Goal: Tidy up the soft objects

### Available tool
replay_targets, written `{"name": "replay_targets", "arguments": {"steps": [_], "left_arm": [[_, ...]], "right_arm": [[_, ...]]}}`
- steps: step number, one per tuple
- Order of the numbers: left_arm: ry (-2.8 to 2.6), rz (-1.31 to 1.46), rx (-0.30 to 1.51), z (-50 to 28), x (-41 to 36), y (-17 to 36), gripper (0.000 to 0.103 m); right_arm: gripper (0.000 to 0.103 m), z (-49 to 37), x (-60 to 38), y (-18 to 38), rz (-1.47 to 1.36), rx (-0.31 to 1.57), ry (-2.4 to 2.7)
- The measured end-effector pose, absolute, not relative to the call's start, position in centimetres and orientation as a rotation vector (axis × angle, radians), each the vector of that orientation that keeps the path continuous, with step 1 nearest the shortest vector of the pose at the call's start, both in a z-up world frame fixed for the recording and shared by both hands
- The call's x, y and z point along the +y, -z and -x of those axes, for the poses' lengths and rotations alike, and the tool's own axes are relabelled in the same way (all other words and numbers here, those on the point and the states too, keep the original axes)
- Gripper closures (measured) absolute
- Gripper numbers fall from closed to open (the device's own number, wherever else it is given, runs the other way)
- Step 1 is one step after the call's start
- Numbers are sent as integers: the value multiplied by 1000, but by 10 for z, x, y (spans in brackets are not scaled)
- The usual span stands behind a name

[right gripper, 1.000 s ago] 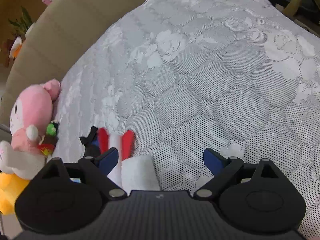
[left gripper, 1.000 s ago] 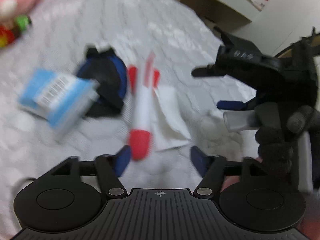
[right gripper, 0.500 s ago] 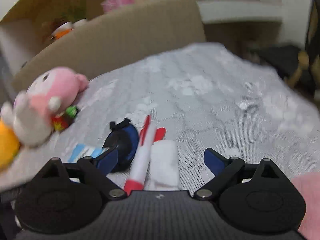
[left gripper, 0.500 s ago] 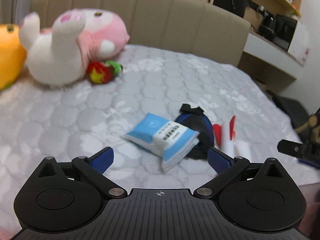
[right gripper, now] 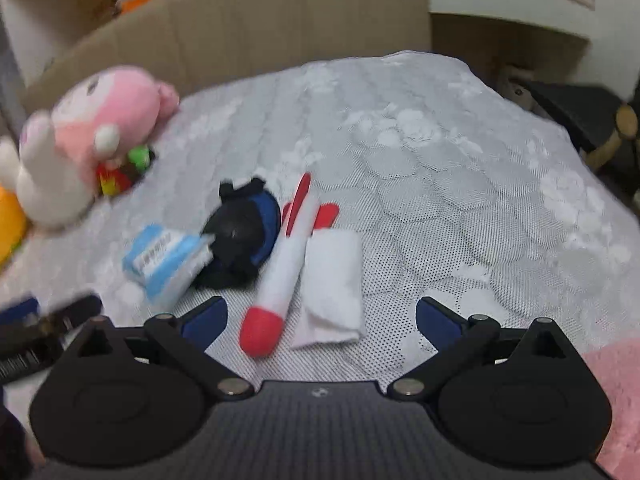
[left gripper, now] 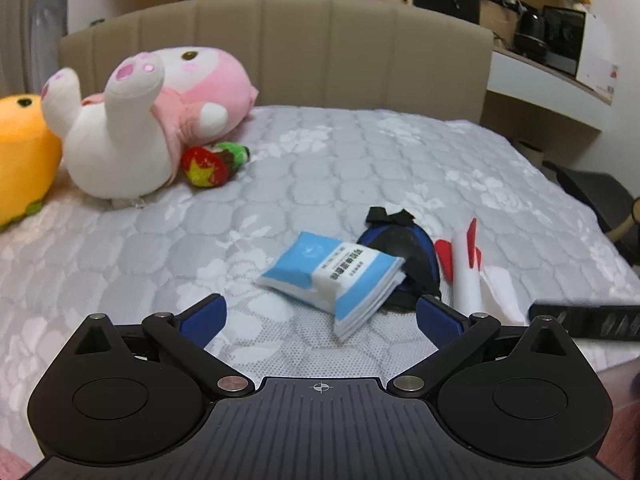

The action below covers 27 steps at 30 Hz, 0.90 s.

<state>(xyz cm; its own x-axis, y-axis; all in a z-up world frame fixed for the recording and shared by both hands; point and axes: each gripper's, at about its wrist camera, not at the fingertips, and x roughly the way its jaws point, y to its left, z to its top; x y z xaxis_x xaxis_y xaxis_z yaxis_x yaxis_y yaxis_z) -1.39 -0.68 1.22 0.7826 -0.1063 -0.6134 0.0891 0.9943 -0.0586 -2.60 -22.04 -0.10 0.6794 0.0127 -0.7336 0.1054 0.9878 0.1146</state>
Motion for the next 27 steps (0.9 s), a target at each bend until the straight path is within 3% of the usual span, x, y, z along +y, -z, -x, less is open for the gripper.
{"name": "replay_targets", "arguments": {"steps": [9, 27], "left_arm": [[85, 15, 680, 14, -9, -9, 0], [83, -6, 708, 12, -9, -5, 0]], "right_arm": [[2, 42, -195, -5, 7, 660, 80], [2, 38, -200, -5, -10, 687, 67]]}}
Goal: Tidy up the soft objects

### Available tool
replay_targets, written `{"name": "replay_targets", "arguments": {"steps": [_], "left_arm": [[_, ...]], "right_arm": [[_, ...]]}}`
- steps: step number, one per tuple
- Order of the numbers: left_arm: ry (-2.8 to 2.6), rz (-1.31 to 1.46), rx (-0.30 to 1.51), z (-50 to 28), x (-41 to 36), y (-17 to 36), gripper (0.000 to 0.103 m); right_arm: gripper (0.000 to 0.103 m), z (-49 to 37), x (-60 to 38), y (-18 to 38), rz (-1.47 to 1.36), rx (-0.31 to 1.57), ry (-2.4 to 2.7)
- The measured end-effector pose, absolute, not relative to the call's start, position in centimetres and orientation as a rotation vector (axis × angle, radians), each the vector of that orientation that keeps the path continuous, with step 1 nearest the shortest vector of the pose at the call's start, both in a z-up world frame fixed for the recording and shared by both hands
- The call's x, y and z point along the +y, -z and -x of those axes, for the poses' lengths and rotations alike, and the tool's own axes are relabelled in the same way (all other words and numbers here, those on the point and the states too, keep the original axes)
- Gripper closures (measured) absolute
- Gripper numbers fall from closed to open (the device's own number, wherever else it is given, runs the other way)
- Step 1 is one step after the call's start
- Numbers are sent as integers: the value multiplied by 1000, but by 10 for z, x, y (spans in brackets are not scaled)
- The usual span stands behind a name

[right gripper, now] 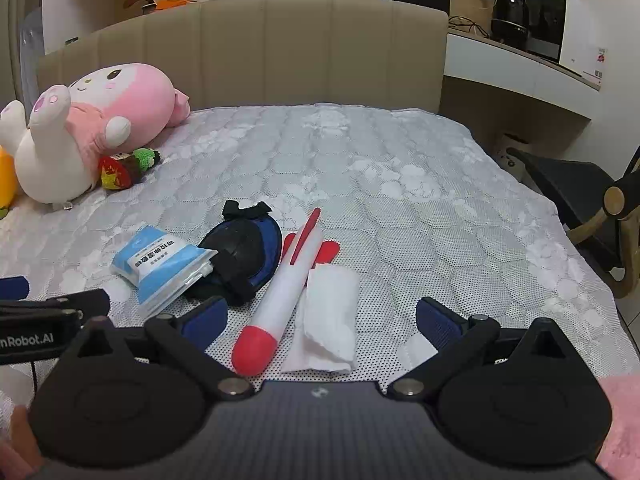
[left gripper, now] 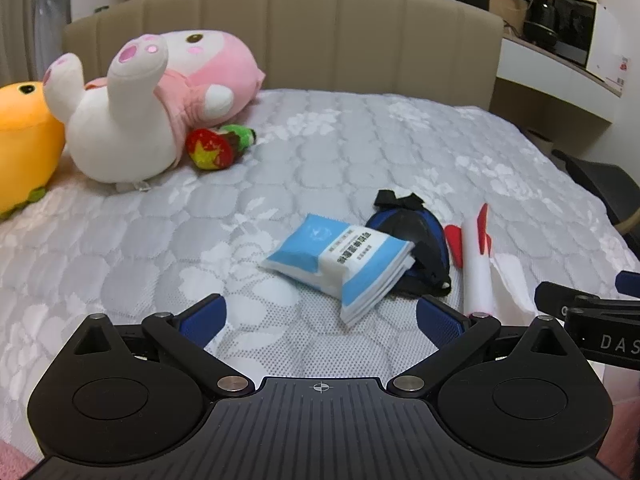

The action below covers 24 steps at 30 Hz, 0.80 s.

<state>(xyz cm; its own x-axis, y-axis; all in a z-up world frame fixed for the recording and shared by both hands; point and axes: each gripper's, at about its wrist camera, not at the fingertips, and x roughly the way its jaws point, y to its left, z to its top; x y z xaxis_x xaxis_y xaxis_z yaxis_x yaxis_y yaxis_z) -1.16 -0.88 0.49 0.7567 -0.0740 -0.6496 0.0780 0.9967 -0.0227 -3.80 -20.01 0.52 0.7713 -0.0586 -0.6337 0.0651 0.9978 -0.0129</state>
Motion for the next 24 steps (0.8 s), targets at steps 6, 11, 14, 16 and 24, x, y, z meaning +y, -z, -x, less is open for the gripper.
{"name": "replay_targets", "arguments": {"steps": [6, 11, 14, 16, 24], "left_arm": [[83, -13, 710, 12, -10, -4, 0], [66, 12, 709, 11, -8, -5, 0], [62, 22, 715, 10, -7, -6, 0], [56, 5, 718, 10, -9, -6, 0], [21, -58, 710, 12, -17, -5, 0]], "right_arm": [[2, 37, -201, -4, -19, 696, 63], [2, 36, -200, -4, -21, 699, 66], [2, 37, -199, -4, -22, 700, 67], [1, 37, -199, -4, -25, 702, 67], [1, 37, -200, -3, -29, 706, 66]]}}
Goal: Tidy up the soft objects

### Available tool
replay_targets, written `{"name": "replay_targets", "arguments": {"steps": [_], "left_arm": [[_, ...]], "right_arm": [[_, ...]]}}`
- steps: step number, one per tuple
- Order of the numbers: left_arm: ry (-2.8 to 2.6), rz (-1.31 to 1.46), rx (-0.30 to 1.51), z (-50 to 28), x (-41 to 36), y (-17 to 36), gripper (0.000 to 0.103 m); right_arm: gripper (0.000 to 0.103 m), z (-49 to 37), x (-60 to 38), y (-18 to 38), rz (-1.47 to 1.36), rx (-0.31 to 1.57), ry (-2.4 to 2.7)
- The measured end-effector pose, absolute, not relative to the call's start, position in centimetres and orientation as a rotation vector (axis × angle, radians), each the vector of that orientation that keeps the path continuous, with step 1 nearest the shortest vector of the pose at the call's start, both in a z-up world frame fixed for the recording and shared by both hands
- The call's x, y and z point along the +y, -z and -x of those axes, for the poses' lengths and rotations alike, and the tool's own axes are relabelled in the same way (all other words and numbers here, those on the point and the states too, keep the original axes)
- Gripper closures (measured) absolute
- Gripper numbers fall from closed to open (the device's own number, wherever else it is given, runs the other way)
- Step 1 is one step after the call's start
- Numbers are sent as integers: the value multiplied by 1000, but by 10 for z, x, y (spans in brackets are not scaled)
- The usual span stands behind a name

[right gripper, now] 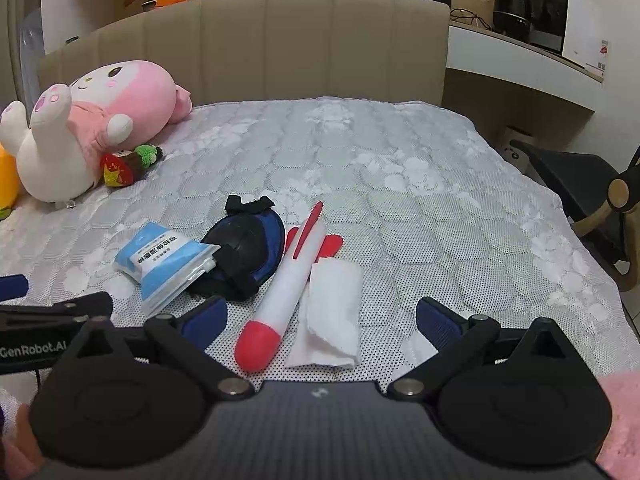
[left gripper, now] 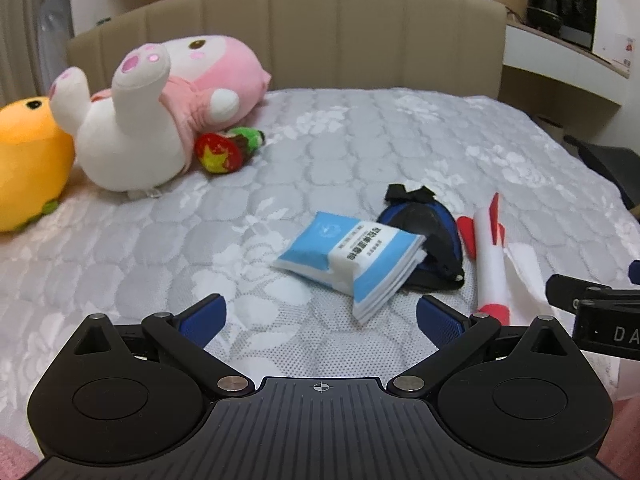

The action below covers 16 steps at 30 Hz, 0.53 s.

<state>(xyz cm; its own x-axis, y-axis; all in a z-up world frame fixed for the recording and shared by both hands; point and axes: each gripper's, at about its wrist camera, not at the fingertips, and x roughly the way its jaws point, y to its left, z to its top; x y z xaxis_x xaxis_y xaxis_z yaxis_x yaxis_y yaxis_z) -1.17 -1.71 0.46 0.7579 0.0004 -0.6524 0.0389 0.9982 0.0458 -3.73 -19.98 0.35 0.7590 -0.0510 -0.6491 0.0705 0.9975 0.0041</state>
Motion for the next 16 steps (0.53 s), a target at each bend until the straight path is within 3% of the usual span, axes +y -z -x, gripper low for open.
{"name": "replay_targets", "arguments": {"steps": [16], "left_arm": [[10, -5, 700, 13, -9, -5, 0]], "right_arm": [[1, 36, -201, -3, -28, 714, 61]]}}
